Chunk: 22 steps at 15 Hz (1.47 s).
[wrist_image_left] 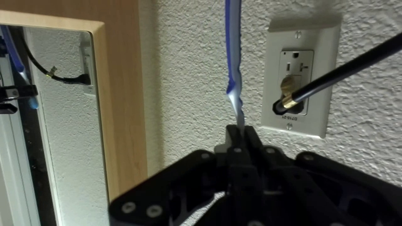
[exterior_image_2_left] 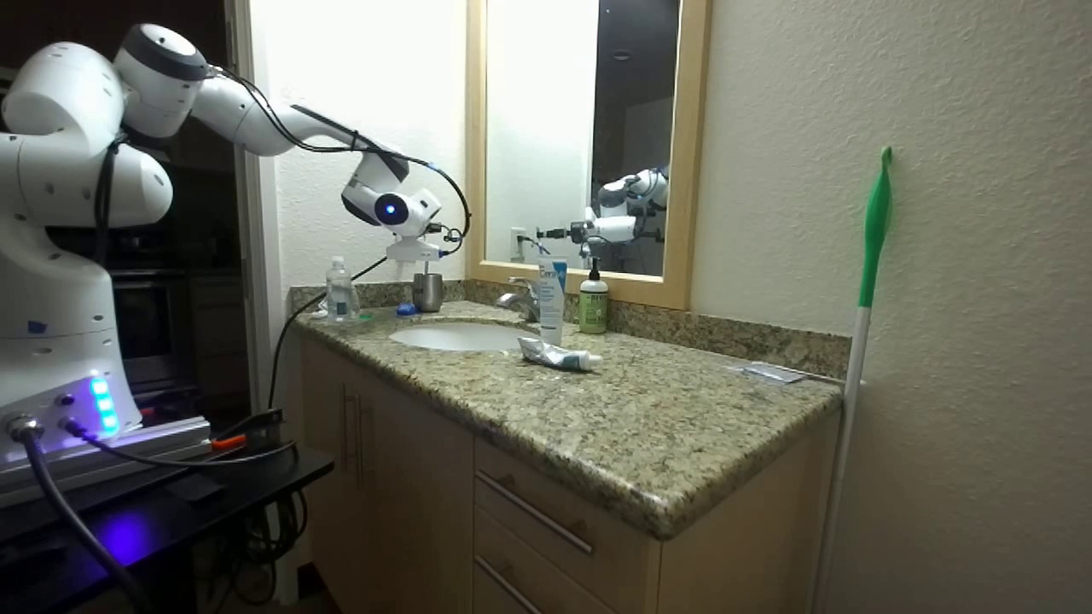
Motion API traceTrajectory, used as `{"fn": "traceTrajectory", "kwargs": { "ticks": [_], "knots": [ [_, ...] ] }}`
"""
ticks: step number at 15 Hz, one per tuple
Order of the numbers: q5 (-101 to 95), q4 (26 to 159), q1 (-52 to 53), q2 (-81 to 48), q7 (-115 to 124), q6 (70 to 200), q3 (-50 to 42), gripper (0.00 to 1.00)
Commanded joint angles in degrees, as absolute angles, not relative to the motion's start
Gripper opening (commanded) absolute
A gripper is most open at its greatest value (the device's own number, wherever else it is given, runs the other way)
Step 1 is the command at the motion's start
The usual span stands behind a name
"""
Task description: Pick the toothbrush and put it in the cup
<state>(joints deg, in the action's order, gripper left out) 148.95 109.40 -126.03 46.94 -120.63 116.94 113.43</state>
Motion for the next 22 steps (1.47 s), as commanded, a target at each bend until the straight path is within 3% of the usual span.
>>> {"fn": "traceTrajectory", "kwargs": {
  "ticks": [1, 5, 6, 8, 17, 20, 22],
  "knots": [
    [149.2, 110.4, -123.9, 51.2, -117.3, 114.5, 110.4, 0.01],
    [148.3, 111.6, -123.0, 54.9, -114.8, 114.6, 107.8, 0.01],
    [147.7, 111.7, -122.8, 55.7, -113.8, 115.2, 107.3, 0.31],
    [146.8, 112.0, -123.0, 56.8, -111.5, 114.8, 106.7, 0.38],
    [137.2, 111.1, -123.4, 57.4, -95.9, 114.9, 101.1, 0.99],
    [136.1, 111.7, -122.9, 57.4, -94.9, 117.2, 94.7, 1.0],
    [137.7, 111.3, -123.2, 58.1, -94.7, 115.6, 95.9, 1.0]
  ]
}}
